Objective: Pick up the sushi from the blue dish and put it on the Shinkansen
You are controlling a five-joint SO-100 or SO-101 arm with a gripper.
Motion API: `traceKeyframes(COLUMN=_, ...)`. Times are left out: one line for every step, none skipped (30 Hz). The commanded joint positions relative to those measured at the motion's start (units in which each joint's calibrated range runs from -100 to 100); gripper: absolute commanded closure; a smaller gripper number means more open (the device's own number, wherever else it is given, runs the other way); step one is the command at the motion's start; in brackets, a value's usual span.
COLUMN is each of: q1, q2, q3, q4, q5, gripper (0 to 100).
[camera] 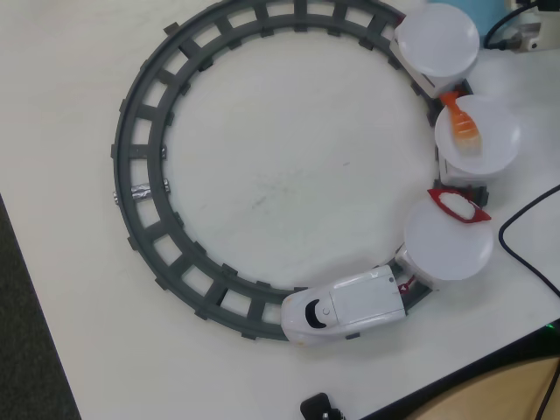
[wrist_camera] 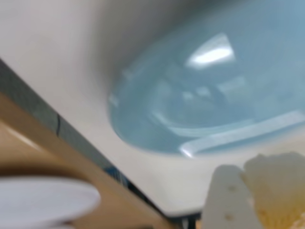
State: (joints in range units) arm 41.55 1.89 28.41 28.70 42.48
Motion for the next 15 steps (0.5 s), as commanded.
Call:
traceKeyframes(q1=-3.08, q2=-15.05, q3=5.25, q4=0.19, q5=-2.11, gripper=98)
traceKeyframes(q1=-4.05, q2=-18.30, q3=7.59, q4=0.19, q5=-2.53, gripper=98)
traceKeyframes(q1=-5.37, q2=-21.56, q3=10.01, q4=0.19, q5=-2.74, gripper=98)
traceKeyframes(q1=-6.96, q2=-24.57, q3=12.16, q4=0.19, q5=-2.79, gripper=98)
traceKeyframes(q1=-8.37, q2=-27.66, q3=14.41, q4=0.19, q5=-2.79, gripper=98)
traceKeyframes(q1=-9.77, q2=-30.50, q3=16.38, q4=0.19, q5=-2.79, gripper=98)
traceKeyframes(q1=-11.36, q2=-32.92, q3=18.27, q4=-0.07, q5=-2.84, gripper=98)
traceKeyframes(q1=-12.77, q2=-35.34, q3=20.24, q4=-0.50, q5=-3.00, gripper=98)
traceKeyframes(q1=-14.18, q2=-37.59, q3=22.04, q4=-0.58, q5=-3.05, gripper=98)
traceKeyframes(q1=-15.67, q2=-39.68, q3=23.83, q4=-0.58, q5=-3.05, gripper=98)
traceKeyframes(q1=-17.08, q2=-41.69, q3=25.72, q4=-0.58, q5=-3.05, gripper=98)
traceKeyframes(q1=-18.31, q2=-43.69, q3=27.60, q4=-0.58, q5=-3.00, gripper=98)
traceKeyframes(q1=-19.37, q2=-45.44, q3=29.40, q4=-0.58, q5=-3.00, gripper=98)
traceKeyframes(q1=-20.25, q2=-46.95, q3=31.01, q4=-0.58, q5=-3.00, gripper=98)
traceKeyframes(q1=-20.95, q2=-48.45, q3=32.45, q4=-0.58, q5=-3.00, gripper=98)
